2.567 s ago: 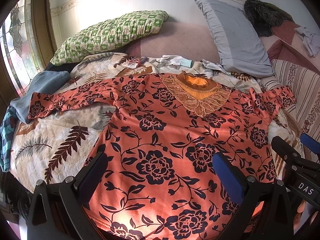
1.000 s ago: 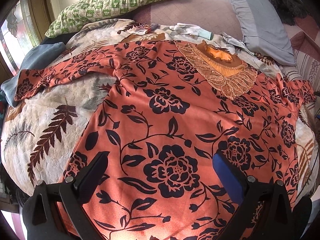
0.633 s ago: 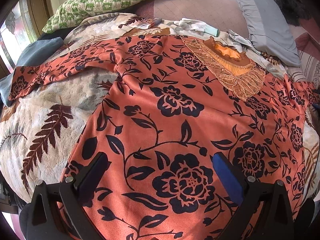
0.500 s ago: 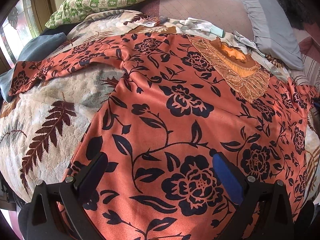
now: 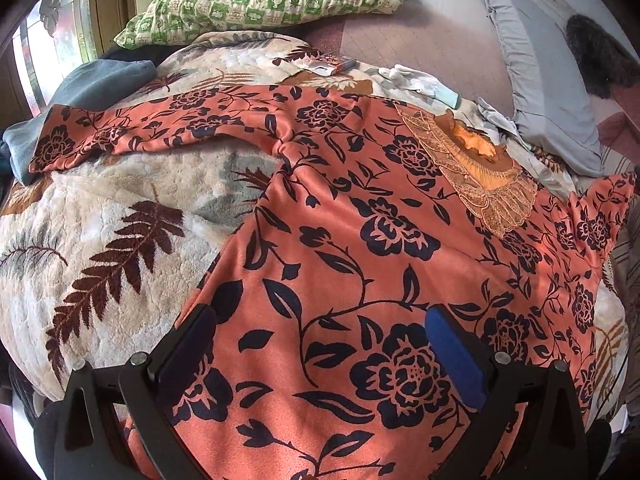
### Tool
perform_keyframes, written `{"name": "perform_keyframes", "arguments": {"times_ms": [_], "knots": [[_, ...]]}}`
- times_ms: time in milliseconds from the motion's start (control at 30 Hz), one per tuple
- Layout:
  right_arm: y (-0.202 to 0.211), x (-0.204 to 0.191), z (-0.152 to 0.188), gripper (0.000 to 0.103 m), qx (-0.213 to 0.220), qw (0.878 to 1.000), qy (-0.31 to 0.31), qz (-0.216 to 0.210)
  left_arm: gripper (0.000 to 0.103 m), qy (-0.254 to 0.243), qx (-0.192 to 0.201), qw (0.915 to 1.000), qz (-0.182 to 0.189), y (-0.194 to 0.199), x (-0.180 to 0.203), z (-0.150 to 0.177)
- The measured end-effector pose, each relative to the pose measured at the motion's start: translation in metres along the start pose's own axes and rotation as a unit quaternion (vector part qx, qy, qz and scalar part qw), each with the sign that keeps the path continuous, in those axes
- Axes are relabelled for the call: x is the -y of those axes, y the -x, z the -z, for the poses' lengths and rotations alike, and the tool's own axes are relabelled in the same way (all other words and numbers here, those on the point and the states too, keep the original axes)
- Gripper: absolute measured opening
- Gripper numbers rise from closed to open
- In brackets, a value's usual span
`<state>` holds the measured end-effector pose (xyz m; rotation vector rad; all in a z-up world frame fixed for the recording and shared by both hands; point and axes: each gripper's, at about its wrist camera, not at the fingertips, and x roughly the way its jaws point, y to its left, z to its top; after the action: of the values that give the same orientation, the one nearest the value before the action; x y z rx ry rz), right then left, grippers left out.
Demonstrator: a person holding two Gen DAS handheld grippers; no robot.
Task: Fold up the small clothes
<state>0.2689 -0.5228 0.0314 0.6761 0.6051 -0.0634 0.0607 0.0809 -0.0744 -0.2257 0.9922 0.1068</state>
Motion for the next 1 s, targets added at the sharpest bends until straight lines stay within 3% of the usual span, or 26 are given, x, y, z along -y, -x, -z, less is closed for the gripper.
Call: {"name": "perform_keyframes", "arguments": {"times_ms": [167, 333, 367, 400, 433, 500, 533, 600, 767, 867, 1000], "knots": [[0.011, -0.125, 0.072, 0.008, -0.045, 0.99, 0.09, -0.101, 0.103, 0.007, 0.015, 0.9998, 0.005, 0.016, -0.008, 0.003], [-0.025, -0.218, 0.186, 0.012, -0.138, 0.969, 0.114, -0.173, 0.103, 0.023, 0.025, 0.9994, -0.004, 0.027, -0.027, 0.006], [-0.043, -0.233, 0.212, 0.019, -0.171, 0.962, 0.127, -0.173, 0.103, 0.028, 0.023, 0.9993, -0.006, 0.027, -0.031, 0.007], [-0.062, -0.248, 0.243, 0.042, -0.218, 0.948, 0.156, -0.17, 0.103, 0.033, 0.02, 0.9992, -0.006, 0.026, -0.035, 0.007], [-0.078, -0.258, 0.274, 0.075, -0.265, 0.932, 0.191, -0.155, 0.103, 0.038, 0.017, 0.9991, -0.006, 0.026, -0.039, 0.008], [-0.094, -0.258, 0.323, 0.079, -0.322, 0.909, 0.231, -0.128, 0.103, 0.045, 0.014, 0.9989, -0.009, 0.024, -0.044, 0.007], [-0.094, -0.247, 0.334, 0.079, -0.333, 0.906, 0.23, -0.127, 0.103, 0.047, 0.014, 0.9988, -0.009, 0.023, -0.045, 0.006], [-0.079, -0.219, 0.333, 0.079, -0.322, 0.916, 0.199, -0.134, 0.103, 0.047, 0.009, 0.9988, -0.004, 0.016, -0.041, 0.0], [-0.039, -0.134, 0.268, 0.086, -0.252, 0.957, 0.054, -0.134, 0.103, 0.008, -0.001, 0.9996, 0.029, -0.015, -0.002, -0.038], [-0.028, -0.088, 0.23, 0.086, -0.235, 0.964, -0.014, -0.122, 0.103, -0.004, -0.014, 0.9986, 0.051, -0.041, 0.018, -0.074], [-0.02, -0.05, 0.207, 0.086, -0.221, 0.965, -0.061, -0.129, 0.102, 0.025, -0.055, 0.9929, 0.102, -0.076, 0.029, -0.112]]}}
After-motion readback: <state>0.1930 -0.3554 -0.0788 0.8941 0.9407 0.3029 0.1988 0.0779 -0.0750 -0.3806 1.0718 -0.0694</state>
